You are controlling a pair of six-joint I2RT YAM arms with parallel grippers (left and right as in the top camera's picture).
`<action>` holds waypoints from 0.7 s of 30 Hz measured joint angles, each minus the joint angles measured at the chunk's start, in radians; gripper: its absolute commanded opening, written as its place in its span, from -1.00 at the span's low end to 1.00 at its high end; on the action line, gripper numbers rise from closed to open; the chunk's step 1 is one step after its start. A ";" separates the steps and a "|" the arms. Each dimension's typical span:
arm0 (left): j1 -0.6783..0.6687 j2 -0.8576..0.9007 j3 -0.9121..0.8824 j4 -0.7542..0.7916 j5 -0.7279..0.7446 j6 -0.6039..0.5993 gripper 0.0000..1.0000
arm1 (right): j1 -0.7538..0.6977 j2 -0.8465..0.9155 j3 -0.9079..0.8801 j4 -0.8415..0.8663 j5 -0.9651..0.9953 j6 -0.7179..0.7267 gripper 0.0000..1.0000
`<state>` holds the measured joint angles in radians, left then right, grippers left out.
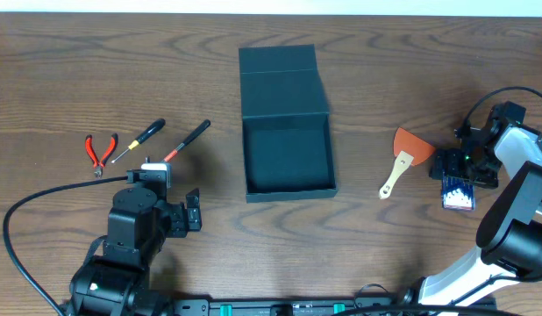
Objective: Pack container
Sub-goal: 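Close the right gripper on the screwdriver case and lift it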
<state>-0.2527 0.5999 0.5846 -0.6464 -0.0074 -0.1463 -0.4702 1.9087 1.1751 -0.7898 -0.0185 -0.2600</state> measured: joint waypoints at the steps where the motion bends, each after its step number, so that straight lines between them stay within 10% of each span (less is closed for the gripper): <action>1: 0.000 0.000 0.000 0.000 0.000 0.000 0.97 | 0.000 0.000 -0.001 0.001 0.002 -0.003 0.69; 9: 0.000 0.000 0.000 0.000 0.000 -0.005 0.97 | -0.004 0.000 -0.006 0.005 0.015 -0.005 0.13; 21: 0.000 0.000 0.000 0.000 0.000 -0.007 0.97 | -0.004 0.000 -0.006 0.005 0.014 -0.002 0.17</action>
<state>-0.2527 0.5999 0.5846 -0.6464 -0.0074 -0.1535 -0.4740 1.9083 1.1690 -0.7845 -0.0044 -0.2615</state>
